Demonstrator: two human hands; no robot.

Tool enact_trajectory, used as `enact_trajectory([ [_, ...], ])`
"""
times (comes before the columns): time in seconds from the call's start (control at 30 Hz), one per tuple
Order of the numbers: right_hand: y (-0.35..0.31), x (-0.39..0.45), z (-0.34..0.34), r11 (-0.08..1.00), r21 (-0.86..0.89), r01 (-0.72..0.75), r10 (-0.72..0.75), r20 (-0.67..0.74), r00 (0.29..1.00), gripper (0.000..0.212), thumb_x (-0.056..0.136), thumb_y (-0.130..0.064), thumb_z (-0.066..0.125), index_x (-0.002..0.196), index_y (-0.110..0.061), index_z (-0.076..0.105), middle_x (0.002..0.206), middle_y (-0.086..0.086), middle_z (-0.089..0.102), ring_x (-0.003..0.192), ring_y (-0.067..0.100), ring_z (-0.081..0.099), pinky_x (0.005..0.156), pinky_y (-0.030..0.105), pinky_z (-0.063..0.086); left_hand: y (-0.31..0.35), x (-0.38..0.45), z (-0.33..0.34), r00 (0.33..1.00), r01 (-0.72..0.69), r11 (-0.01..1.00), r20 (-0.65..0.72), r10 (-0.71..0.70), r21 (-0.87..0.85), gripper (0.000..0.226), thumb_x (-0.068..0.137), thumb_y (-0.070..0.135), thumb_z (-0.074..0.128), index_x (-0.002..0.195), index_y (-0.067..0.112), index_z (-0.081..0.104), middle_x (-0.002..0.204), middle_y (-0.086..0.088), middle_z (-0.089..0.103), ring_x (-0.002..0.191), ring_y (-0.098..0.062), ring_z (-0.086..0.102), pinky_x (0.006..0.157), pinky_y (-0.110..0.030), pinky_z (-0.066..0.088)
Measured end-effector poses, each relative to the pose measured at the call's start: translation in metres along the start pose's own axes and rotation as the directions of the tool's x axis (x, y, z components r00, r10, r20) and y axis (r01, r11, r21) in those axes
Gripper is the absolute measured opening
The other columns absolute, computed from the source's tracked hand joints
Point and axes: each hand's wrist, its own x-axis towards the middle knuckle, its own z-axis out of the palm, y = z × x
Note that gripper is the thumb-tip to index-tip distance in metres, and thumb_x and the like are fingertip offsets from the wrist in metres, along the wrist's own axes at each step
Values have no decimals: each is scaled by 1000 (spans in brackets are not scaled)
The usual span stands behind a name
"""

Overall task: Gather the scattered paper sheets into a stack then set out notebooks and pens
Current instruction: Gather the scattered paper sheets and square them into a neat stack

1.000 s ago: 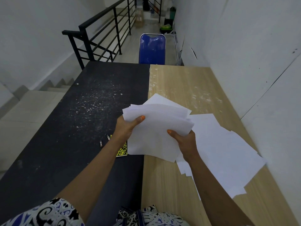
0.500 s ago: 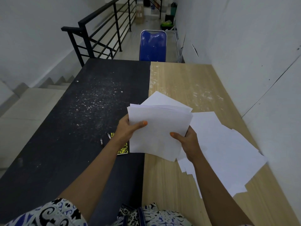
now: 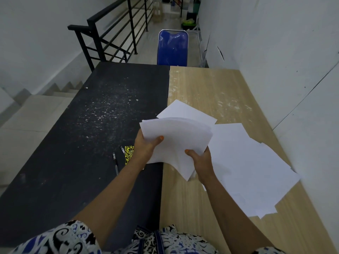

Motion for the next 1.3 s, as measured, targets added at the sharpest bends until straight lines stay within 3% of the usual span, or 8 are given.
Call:
enact_trajectory([
  [0.17, -1, 1, 0, 998, -1, -69, 69, -1, 998, 22, 84, -7, 70, 99, -22, 63, 96, 2, 69, 92, 22, 64, 69, 25, 51, -4, -3, -3, 997, 33, 998, 61, -36, 52, 28, 91, 15, 65, 119, 15, 60, 108, 3, 68, 102, -14, 65, 76, -25, 50],
  [0.27, -1, 2, -2, 997, 44, -59, 61, -45, 997, 22, 84, -7, 70, 100, -21, 63, 96, 0, 69, 91, 19, 65, 71, 27, 53, -5, -8, 0, 999, 18, 999, 28, -19, 42, 28, 92, 15, 65, 119, 12, 61, 106, 6, 69, 92, -2, 66, 73, -20, 51],
  [0.43, 8, -3, -6, 999, 22, -48, 49, -71, 996, 37, 79, -6, 75, 113, -12, 62, 104, 4, 70, 97, 22, 66, 82, 38, 57, -15, -11, 0, 1000, 28, 998, 8, -28, 49, 48, 81, 18, 77, 124, 14, 56, 114, 2, 67, 102, -11, 64, 80, -28, 53],
  [0.6, 1, -2, -5, 999, 36, -22, 24, -70, 997, 28, 82, -6, 73, 103, -21, 63, 96, -5, 69, 89, 11, 66, 71, 21, 55, -8, -10, 8, 1000, -16, 998, -10, 17, 64, 41, 87, 11, 70, 124, 16, 54, 109, 11, 65, 96, 1, 62, 73, -13, 50],
  [0.77, 7, -2, -5, 1000, 10, -25, 26, -48, 999, 44, 79, -7, 76, 120, -11, 60, 107, 3, 68, 99, 18, 65, 82, 32, 57, -10, -9, 6, 1000, -13, 999, -27, 15, 53, 53, 81, 17, 77, 124, 15, 47, 113, 4, 61, 104, -10, 60, 81, -28, 51],
  [1.0, 3, 3, -7, 997, 55, -56, 59, -52, 997, 31, 80, -11, 76, 110, -11, 67, 103, 5, 72, 97, 21, 67, 84, 36, 56, 14, -1, 5, 993, -119, 988, -25, 117, -98, 54, 79, 50, 64, 114, 9, 59, 108, -8, 66, 96, -17, 64, 78, -29, 51],
  [1.17, 2, 2, -3, 996, 50, -77, 78, -30, 996, 20, 84, -13, 72, 103, -17, 67, 95, -1, 71, 90, 15, 67, 84, 31, 56, 13, 1, 13, 993, -94, 993, 68, 99, -78, 58, 82, 48, 65, 129, 16, 52, 120, -4, 64, 109, -20, 63, 84, -32, 53],
  [1.3, 1, 2, -5, 997, 57, -57, 60, -53, 997, 16, 85, -17, 72, 99, -22, 67, 94, -3, 71, 89, 13, 67, 75, 26, 56, 7, -2, 12, 988, -147, 984, 23, 150, -100, 58, 82, 40, 67, 129, 10, 51, 119, -6, 64, 109, -20, 63, 83, -29, 54],
])
